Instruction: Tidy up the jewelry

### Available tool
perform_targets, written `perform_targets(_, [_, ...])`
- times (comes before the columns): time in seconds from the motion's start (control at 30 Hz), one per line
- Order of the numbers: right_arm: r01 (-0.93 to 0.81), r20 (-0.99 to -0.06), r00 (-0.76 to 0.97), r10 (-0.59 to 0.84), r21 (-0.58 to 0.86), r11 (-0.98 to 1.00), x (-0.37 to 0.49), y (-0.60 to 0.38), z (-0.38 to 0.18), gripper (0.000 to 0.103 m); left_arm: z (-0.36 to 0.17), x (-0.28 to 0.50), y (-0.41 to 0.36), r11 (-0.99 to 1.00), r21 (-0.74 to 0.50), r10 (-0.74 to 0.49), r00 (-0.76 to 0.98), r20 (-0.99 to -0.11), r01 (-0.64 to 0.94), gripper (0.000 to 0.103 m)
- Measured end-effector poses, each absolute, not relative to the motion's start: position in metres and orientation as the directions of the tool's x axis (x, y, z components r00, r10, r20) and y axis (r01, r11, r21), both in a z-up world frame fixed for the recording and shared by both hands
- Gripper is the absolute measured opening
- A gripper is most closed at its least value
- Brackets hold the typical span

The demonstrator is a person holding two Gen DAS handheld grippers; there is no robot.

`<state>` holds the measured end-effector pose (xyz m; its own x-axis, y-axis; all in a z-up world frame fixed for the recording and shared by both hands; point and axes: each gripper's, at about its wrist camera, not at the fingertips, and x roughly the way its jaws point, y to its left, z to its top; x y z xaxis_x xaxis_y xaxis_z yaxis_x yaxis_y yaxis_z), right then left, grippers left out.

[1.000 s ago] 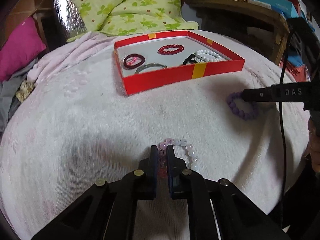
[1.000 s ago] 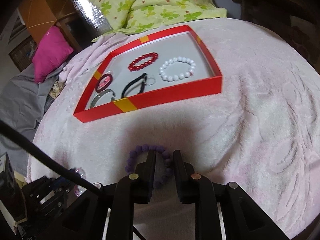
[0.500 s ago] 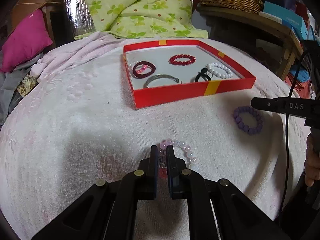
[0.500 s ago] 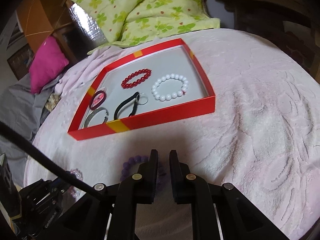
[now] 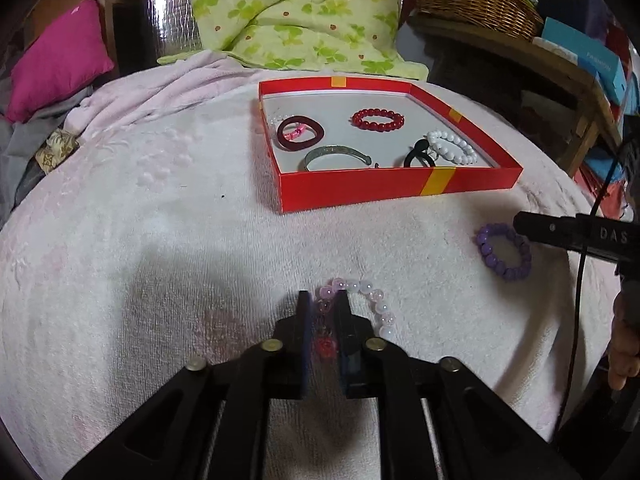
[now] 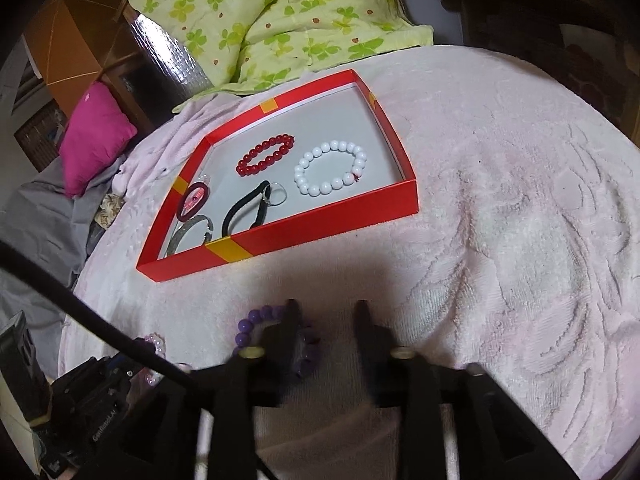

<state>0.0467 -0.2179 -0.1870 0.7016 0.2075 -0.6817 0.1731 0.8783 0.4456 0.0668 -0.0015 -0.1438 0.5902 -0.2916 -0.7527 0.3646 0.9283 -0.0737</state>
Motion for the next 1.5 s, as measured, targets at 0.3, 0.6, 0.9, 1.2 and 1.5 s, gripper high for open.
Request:
perform_targets(0.3, [0.098,-0.729,0.673,0.122,0.251,0.963,0.046,-0.189,-0.186,0.017,-0.145,0.064,0.000,0.922,-0.103,-0.317,0.576,-0.754,0.373,0.034])
perform_targets(0.6, [0.107,-0.706,0.707,0.039,0.162,0.981,0.040,-0.183,-0.179,0.010,-0.146,0.059,0.002,0.912,-0.131,-0.347,0.558,-0.754,0.389,0.047])
perform_targets(0.9, [0.155,-0.681,0.728,0.080,0.277,0.948,0.038,-0.205,-0.168,0.010,-0.141,0.052,0.001,0.882,-0.195,-0.419,0.524,-0.742,0.428,0.061])
perform_targets(1.2, [0.142,-0.696,0.705,0.135,0.326,0.935,0.041,-0.203,-0.174,0.010,-0.147,0.043,-0.023,0.863,-0.067,-0.372,0.540,-0.755,0.501,0.066])
perform_targets(1.5, [0.146,-0.699,0.703,0.127,0.317,0.937,0.040,-0.200,-0.175,0.010,-0.148,0.048,-0.018,0.869,-0.068,-0.371,0.553,-0.746,0.490,0.043])
